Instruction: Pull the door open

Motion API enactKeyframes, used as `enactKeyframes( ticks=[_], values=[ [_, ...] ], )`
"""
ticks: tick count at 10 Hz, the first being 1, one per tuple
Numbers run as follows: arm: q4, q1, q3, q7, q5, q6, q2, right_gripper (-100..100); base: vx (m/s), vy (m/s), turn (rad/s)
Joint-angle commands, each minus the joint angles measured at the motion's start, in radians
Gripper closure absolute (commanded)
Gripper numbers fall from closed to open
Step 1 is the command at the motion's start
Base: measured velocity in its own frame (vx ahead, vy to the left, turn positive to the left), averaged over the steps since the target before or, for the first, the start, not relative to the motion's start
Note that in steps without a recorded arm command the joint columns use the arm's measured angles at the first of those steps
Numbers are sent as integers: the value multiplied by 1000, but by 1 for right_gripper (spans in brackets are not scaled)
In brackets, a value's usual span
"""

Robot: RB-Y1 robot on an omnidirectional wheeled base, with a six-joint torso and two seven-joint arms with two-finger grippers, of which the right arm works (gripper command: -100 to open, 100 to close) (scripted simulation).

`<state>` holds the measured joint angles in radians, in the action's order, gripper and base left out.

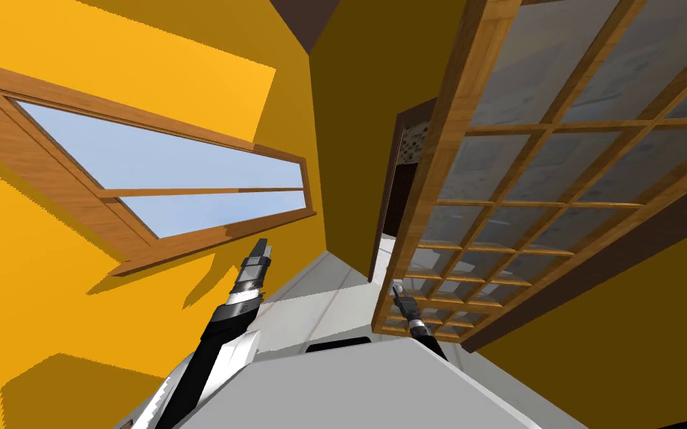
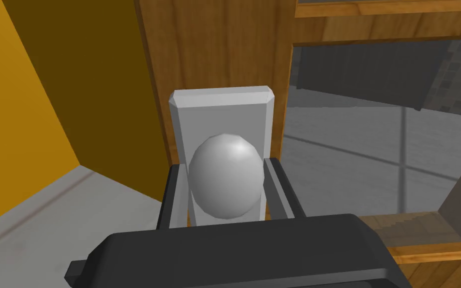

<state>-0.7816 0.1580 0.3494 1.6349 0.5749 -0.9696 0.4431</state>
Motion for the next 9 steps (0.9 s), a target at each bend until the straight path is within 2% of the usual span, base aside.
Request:
enactKeyframes(
  ticks=[1, 8, 9],
  values=[
    [1, 9, 13, 14, -7, -19, 12, 100, -155, -31, 119],
    [7, 49, 74, 83, -43, -109, 68, 100, -209, -39, 105],
    [4, 48, 71, 77, -40, -92, 65, 100, -73, -22, 26]
  ],
)
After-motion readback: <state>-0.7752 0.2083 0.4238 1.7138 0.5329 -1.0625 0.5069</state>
